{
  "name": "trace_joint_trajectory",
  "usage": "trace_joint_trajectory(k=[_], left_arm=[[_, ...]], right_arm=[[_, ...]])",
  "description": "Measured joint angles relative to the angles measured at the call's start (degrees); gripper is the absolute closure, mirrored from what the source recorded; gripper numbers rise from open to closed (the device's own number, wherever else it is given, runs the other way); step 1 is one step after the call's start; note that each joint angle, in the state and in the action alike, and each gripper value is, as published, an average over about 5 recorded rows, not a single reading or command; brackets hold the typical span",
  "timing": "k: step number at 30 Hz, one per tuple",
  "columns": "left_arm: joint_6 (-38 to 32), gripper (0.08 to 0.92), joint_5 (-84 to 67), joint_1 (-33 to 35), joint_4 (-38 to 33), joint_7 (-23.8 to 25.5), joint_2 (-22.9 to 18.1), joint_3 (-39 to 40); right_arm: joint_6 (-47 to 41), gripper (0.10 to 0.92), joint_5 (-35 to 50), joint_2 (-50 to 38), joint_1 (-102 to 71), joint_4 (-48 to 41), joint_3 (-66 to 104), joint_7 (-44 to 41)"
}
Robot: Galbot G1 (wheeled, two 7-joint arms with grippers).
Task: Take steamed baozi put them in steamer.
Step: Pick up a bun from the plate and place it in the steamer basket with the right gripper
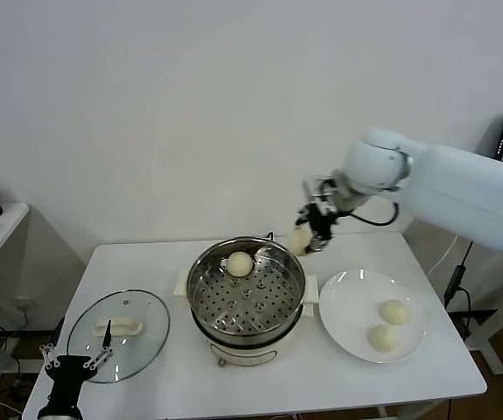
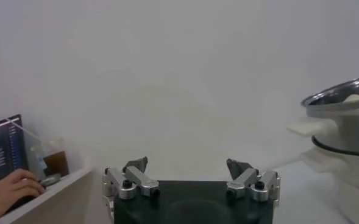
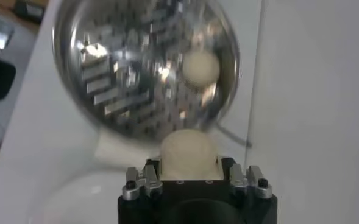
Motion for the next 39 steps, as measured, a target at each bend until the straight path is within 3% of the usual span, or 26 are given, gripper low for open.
trace_joint_trajectory(k=[12,27,39], left_arm=[[-0.2,0.177,0.4,-1.0,1.3,-0.1,-0.1,-1.1],[-0.5,0.177,0.4,-1.4,2.5,-0.1,-0.1,-1.6],[-0.7,0.177,0.4,-1.3,2.7,-0.2,0.2,-2.1]], right_arm=[[-6.1,0.448,3.7,14.3,-6.4,-7.6,-1.3,5.1],[-8.1,0.442,3.8,23.0,-12.0,-15.1,-0.7,7.1],[-7.6,0.209,2.1,22.4,-11.2,-15.1,0.3,4.4]])
